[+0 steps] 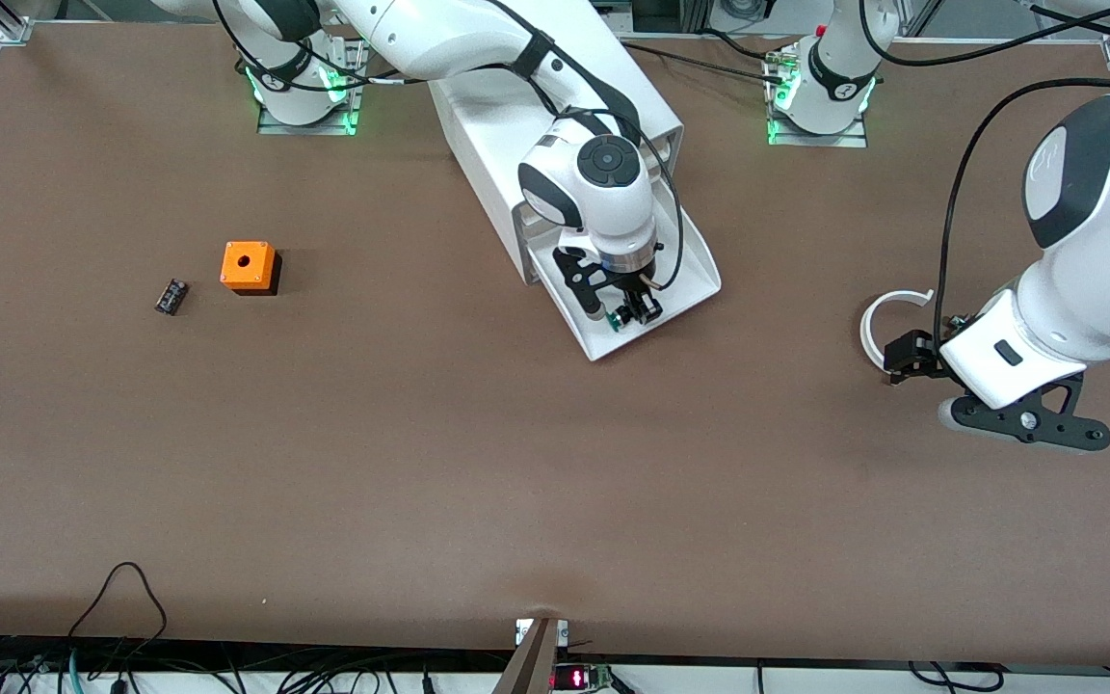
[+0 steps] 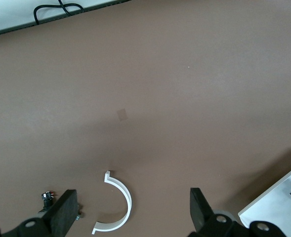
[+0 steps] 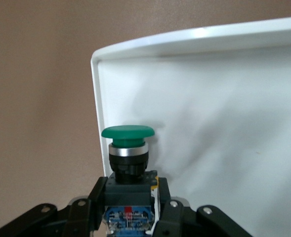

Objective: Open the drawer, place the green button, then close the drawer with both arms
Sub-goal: 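Lower the green button into the open drawer and open the right gripper, then raise the right gripper away while the left gripper moves to the drawer front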

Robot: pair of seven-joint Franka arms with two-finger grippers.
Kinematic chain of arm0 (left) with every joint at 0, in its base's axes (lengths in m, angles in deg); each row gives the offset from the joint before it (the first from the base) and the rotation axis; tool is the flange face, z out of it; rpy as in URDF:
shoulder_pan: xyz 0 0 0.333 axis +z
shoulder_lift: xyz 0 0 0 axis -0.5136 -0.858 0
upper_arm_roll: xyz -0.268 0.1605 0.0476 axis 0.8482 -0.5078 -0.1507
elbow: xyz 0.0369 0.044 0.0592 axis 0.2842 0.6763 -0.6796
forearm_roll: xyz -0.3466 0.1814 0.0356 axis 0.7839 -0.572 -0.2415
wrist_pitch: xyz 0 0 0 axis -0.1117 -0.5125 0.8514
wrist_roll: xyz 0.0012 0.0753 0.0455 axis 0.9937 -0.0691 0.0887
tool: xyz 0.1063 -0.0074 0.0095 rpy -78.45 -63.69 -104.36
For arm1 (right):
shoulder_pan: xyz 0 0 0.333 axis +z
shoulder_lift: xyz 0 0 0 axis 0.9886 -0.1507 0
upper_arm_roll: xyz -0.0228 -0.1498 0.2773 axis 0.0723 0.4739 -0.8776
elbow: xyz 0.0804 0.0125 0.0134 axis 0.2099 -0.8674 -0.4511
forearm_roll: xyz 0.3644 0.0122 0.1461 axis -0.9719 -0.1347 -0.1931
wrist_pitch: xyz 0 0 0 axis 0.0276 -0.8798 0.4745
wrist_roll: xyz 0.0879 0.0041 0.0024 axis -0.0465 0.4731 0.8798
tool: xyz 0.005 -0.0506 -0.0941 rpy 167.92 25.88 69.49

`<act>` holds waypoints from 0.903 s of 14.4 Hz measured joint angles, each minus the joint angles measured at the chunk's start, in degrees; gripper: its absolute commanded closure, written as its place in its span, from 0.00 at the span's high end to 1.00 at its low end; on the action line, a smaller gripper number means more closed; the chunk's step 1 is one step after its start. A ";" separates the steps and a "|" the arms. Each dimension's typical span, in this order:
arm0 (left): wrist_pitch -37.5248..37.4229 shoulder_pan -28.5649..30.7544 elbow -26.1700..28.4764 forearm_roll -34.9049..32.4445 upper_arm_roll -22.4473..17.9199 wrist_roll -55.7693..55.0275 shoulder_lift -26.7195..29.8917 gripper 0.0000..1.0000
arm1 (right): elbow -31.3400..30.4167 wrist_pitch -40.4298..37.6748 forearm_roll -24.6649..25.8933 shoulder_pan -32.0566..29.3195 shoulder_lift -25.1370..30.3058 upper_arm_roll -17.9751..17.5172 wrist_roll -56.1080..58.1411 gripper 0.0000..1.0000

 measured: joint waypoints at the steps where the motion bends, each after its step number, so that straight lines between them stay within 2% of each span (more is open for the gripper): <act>1: 0.00 0.00 0.00 0.07 0.00 -0.03 0.00 1.00 | 0.30 0.02 0.94 0.05 0.01 0.61 -0.02 1.00; 5: 0.00 0.02 0.00 0.97 -0.04 -1.06 -0.01 1.00 | 2.97 -0.60 2.95 0.05 0.57 4.30 0.50 1.00; 8: -0.02 0.04 0.04 1.30 -0.04 -1.35 -0.10 1.00 | 5.15 -4.63 2.96 -0.68 2.90 5.35 2.11 1.00; 11: 0.09 0.58 1.79 6.16 -0.25 -2.68 -0.48 1.00 | 5.72 -10.14 2.96 -3.30 6.66 5.57 4.02 1.00; 13: 3.75 0.89 4.92 10.01 -0.27 -9.09 -1.02 1.00 | 5.91 -14.11 2.88 -6.28 9.75 5.58 7.78 1.00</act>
